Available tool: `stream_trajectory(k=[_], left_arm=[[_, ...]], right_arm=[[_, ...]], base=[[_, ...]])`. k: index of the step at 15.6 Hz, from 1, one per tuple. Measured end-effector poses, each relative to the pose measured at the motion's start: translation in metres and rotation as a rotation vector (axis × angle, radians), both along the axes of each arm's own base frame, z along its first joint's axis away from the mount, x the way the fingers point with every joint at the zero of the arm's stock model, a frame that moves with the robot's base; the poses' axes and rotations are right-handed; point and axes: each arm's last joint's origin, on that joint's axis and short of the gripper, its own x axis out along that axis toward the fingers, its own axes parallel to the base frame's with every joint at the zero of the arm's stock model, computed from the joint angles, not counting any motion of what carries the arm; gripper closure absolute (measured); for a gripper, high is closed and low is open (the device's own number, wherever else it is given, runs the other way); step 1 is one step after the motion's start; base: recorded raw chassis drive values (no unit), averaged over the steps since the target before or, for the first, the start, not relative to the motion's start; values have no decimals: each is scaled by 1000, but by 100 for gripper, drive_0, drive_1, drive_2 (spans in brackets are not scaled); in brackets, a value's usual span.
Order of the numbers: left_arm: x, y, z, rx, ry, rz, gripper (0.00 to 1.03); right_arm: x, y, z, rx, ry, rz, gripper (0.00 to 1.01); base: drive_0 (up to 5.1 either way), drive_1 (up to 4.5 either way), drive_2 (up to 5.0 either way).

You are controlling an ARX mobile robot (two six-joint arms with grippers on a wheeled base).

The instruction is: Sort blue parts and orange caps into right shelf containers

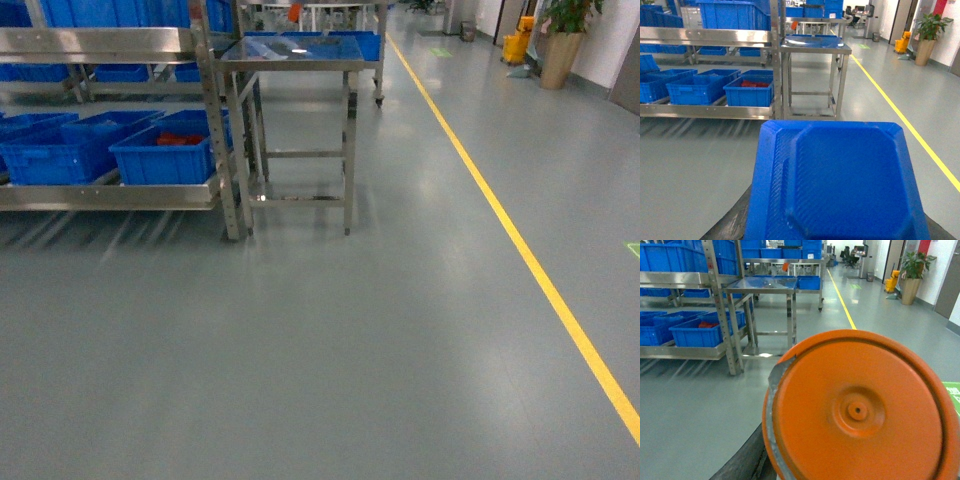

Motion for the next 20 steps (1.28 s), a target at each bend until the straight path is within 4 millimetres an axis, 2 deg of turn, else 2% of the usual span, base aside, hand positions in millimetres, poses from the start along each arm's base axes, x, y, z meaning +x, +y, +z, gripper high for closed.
stream_trajectory(k=[20], left_arm=[[0, 0, 0, 0, 2, 0, 61]], right_arm=[[0, 0, 0, 0, 0, 0, 57]], base=[[-2, 420, -424]])
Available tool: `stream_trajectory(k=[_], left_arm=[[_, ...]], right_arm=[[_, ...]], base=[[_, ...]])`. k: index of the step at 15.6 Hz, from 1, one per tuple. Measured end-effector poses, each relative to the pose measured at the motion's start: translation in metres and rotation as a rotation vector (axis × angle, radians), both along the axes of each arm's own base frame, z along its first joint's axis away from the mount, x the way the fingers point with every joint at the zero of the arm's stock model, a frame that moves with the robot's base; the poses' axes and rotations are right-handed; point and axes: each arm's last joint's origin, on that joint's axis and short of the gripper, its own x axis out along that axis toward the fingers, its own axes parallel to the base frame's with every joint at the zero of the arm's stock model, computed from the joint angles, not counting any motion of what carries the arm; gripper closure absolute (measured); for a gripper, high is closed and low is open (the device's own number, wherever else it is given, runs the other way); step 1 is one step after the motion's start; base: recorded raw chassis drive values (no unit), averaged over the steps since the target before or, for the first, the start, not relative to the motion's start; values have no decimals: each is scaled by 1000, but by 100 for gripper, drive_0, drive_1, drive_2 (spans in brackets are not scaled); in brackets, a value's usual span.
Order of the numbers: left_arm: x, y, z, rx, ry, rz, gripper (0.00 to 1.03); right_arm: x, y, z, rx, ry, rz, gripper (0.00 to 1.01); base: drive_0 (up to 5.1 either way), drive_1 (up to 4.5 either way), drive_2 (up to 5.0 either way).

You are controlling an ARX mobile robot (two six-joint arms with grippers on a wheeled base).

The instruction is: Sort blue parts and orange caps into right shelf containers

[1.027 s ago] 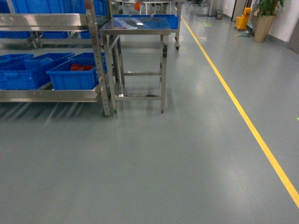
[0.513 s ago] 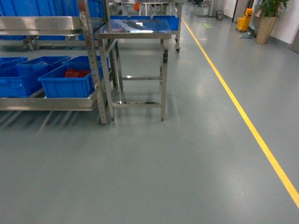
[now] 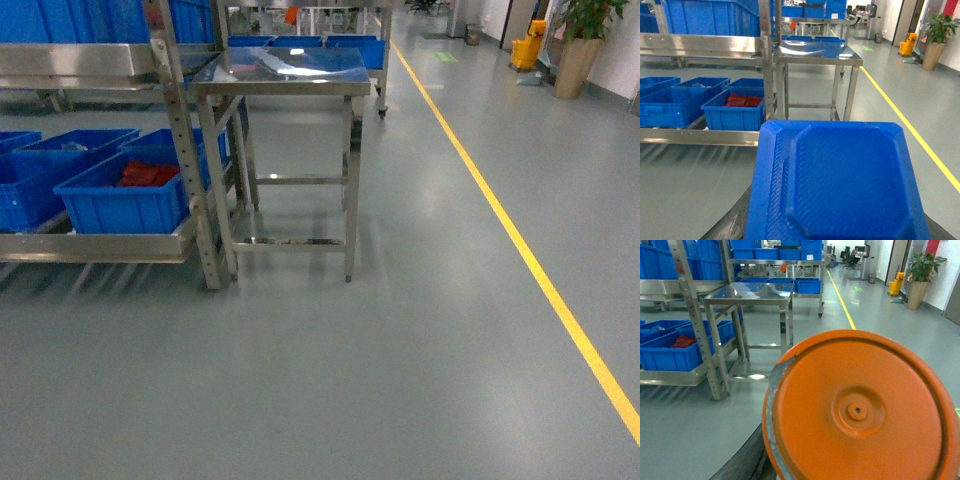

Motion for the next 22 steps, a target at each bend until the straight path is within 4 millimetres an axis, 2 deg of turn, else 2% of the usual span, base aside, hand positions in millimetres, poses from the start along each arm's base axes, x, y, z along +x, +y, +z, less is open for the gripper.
stream_trajectory(k=[22], left_arm=[[0, 0, 0, 0, -4, -1, 61]], right_arm=[[0, 0, 0, 0, -2, 0, 57]], base=[[6, 429, -416]])
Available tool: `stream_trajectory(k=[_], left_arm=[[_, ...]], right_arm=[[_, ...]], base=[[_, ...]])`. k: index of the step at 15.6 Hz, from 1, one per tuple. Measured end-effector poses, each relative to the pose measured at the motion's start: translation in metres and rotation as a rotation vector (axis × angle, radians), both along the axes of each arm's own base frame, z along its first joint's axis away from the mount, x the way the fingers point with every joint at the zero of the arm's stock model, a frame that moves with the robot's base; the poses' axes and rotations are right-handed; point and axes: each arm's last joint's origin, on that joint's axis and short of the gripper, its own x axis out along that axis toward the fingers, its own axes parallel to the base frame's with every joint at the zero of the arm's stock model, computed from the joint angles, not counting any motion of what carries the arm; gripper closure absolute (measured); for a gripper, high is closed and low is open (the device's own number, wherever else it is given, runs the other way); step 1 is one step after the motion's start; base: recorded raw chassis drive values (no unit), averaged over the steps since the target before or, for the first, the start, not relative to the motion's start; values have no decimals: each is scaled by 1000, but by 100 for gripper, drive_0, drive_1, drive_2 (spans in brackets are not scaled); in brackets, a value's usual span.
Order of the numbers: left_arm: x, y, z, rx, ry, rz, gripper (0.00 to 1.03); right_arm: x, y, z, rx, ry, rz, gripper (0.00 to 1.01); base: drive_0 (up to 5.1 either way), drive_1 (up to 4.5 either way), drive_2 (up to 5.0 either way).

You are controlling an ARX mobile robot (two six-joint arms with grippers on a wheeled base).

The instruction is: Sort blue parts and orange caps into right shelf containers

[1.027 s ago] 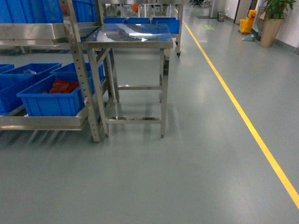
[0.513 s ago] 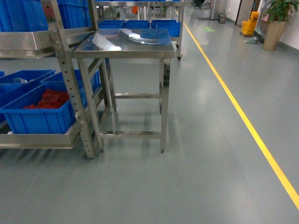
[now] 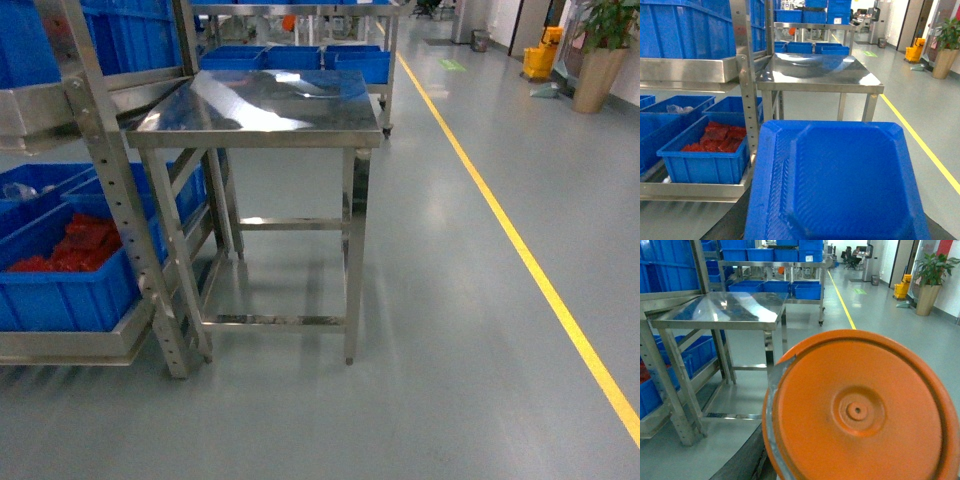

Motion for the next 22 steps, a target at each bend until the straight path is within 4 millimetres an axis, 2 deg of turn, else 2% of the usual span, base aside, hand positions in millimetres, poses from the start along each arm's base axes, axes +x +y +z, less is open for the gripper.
stream_trajectory(k=[19, 22], left_arm=[[0, 0, 0, 0, 5, 2, 61], [0, 0, 0, 0, 3, 0, 61]], right_arm=[[0, 0, 0, 0, 3, 0, 57], [0, 0, 0, 0, 3, -1, 57]], base=[[8, 391, -418], [-158, 88, 88]])
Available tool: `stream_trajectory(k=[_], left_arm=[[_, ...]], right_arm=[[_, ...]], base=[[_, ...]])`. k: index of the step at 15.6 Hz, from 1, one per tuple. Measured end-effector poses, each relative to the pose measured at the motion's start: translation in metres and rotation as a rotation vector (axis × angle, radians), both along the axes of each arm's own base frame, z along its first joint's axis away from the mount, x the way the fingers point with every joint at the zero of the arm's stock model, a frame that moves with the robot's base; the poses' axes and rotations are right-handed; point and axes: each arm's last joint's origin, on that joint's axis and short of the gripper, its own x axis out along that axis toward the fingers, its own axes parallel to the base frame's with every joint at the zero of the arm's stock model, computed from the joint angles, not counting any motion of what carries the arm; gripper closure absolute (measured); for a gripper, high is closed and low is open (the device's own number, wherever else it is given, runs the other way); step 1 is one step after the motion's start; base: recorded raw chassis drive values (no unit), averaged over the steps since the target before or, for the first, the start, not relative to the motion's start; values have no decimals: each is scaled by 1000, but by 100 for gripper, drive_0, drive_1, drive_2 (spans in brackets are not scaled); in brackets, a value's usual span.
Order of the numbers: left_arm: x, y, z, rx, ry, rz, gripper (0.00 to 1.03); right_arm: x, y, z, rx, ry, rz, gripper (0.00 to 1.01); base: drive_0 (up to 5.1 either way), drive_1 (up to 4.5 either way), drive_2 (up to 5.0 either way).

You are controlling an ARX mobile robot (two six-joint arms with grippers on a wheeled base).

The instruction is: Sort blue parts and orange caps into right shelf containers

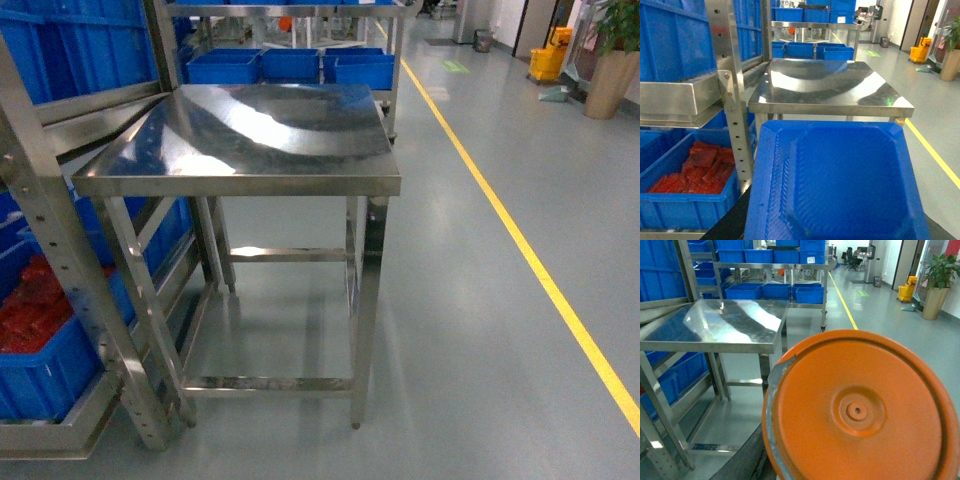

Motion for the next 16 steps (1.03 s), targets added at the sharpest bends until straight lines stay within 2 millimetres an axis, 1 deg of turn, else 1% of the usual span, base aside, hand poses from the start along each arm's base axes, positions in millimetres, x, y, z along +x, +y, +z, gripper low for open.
stream_trajectory(k=[16], left_arm=[[0, 0, 0, 0, 1, 1, 61]], right_arm=[[0, 0, 0, 0, -2, 1, 57]], base=[[-494, 252, 252]])
